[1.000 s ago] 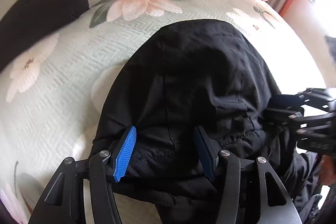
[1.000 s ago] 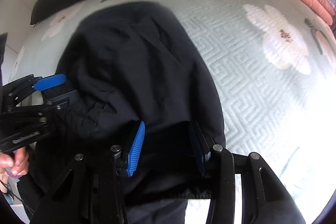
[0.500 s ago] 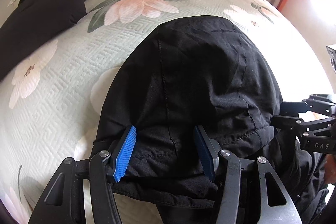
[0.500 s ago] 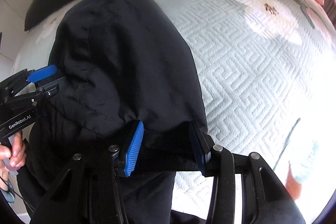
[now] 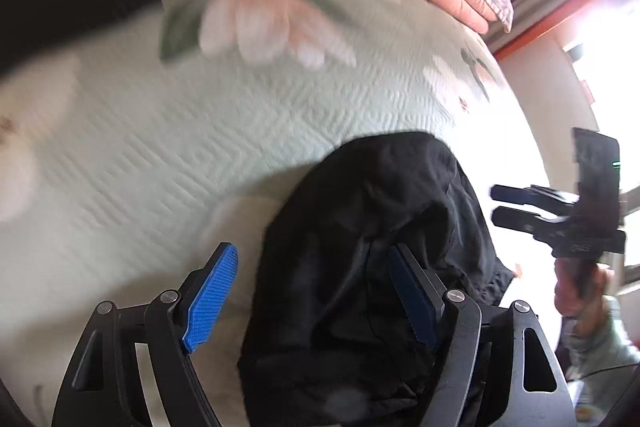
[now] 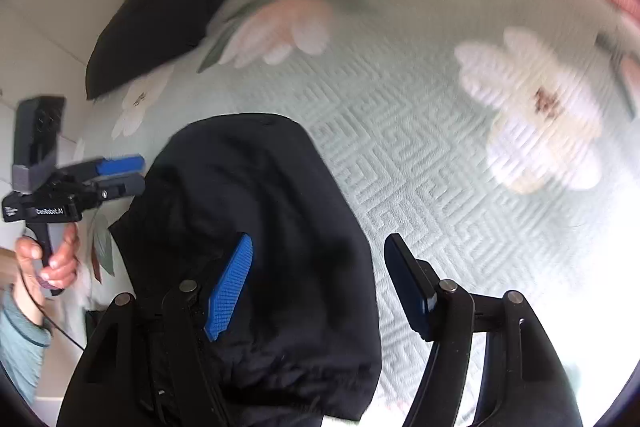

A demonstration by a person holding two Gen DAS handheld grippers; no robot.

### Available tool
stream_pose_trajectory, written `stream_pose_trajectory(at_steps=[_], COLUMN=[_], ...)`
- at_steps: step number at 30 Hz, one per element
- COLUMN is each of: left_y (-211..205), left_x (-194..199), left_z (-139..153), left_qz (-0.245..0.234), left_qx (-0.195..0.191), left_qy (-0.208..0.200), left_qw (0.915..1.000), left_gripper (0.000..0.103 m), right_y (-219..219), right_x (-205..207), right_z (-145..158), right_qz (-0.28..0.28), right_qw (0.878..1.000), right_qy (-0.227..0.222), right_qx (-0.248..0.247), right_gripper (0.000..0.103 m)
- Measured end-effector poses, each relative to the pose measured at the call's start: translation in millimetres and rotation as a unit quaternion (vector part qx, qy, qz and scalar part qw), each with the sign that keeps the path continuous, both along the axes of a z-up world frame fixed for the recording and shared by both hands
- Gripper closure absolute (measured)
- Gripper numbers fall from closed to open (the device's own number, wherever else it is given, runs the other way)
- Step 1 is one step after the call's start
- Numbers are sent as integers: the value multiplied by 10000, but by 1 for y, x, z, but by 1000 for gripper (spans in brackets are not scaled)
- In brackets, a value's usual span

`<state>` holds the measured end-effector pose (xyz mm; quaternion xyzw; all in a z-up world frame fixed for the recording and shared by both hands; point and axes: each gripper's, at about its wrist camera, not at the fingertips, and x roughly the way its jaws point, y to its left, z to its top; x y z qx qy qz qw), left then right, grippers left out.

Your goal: Fold large clothes

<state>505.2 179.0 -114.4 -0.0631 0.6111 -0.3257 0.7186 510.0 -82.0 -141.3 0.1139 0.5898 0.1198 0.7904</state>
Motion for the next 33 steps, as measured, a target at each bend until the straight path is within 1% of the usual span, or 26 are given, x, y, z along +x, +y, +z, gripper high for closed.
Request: stream_pose_trajectory(at_steps=[1,3,4,5,6,7,8,9,10,11,12,13,16,17,19,22,23,24,27,28,29,30,31,32,33], left_y=[-1,-6,-9,-12,-15,-17,-19,-20,-18,-15,-10,-7,1,2,10,24,32,38,54,57,59,60,61,62,62], left_x=[3,4,3,3,0,-2,-4,-8,-11,-16,-25,-32,-72,-80,-115,-165,-186,-209,-268,-292,-311,-333,-359,-371,-395], left_z=[-9,-22,-25,-27,-28,-26,-24,-20,-14,-7,6,17,68,81,120,164,177,189,211,214,216,215,211,207,199], left_qz=[-52,-163,-197,-228,-272,-317,-360,-376,-359,-349,-347,-350,-439,-460,-521,-570,-588,-614,-700,-771,-823,-876,-960,-1011,-1099], left_qx=[-158,-364,-338,-280,-201,-153,-87,-22,-40,-80,-154,-192,-371,-393,-492,-495,-469,-440,-290,-206,-132,-52,18,61,209], left_qy=[251,561,562,521,431,374,325,248,162,91,-33,-153,-769,-902,-1292,-1740,-1888,-2014,-2238,-2284,-2294,-2265,-2211,-2179,-2126], left_qw=[9995,9976,9977,9980,9985,9987,9988,9990,9992,9993,9993,9991,9954,9941,9890,9818,9791,9766,9717,9703,9698,9700,9705,9707,9707], left_gripper=[24,24,25,25,28,47,59,69,77,81,84,86,87,87,88,88,88,88,88,88,88,88,88,88,88], right_y=[-2,-3,-4,1,3,5,8,11,15,17,18,20,34,39,49,68,79,86,106,113,120,126,134,137,139], right_x=[-2,3,-1,-5,-6,-8,-10,-14,-19,-25,-33,-41,-77,-91,-128,-190,-206,-231,-302,-322,-344,-361,-380,-399,-418], right_z=[-3,-17,-31,-37,-39,-39,-37,-32,-26,-17,-7,5,55,73,110,154,163,173,190,195,194,194,192,191,190], right_qz=[18,66,74,90,139,176,252,326,353,375,370,377,479,517,568,621,613,627,697,716,748,774,799,815,842], right_qw=[10000,9993,9986,9976,9969,9972,9974,9975,9982,9986,9989,9989,9971,9958,9916,9823,9799,9759,9616,9590,9549,9519,9493,9486,9496], right_qy=[82,318,399,452,454,407,377,331,217,110,-4,-118,-576,-735,-1073,-1585,-1699,-1840,-2152,-2171,-2193,-2208,-2231,-2241,-2196], right_qx=[18,206,349,516,635,607,557,535,435,350,301,250,-109,-191,-443,-776,-843,-987,-1553,-1676,-1855,-1979,-2064,-2079,-2073], right_gripper=[32,32,32,32,32,35,53,68,74,82,84,85,87,87,87,88,88,88,88,89,92,97,98,99,99])
